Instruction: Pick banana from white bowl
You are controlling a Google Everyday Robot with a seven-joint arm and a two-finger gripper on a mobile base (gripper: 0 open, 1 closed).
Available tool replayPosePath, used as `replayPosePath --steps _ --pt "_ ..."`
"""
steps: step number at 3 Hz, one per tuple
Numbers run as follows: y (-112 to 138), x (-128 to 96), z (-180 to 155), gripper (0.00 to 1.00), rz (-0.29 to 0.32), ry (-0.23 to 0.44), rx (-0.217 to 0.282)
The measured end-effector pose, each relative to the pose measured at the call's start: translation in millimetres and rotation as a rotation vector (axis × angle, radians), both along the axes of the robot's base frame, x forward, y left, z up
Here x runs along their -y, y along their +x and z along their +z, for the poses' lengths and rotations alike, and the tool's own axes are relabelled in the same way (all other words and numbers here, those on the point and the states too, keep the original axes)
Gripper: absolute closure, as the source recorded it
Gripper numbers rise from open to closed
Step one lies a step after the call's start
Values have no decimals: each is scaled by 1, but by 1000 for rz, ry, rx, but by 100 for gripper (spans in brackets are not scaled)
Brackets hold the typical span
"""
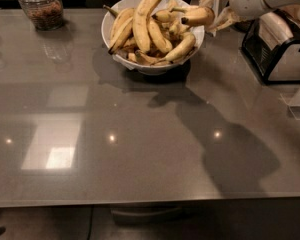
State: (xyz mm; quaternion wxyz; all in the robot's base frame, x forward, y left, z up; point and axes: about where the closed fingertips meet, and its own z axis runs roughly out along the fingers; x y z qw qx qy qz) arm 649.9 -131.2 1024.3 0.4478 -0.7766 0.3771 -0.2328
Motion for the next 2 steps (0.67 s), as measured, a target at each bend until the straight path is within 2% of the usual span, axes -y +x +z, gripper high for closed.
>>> replayPosePath --steps 1,2 --pt "-26 5 10 100 -9 10 11" --pt "-55 6 16 100 27 47 8"
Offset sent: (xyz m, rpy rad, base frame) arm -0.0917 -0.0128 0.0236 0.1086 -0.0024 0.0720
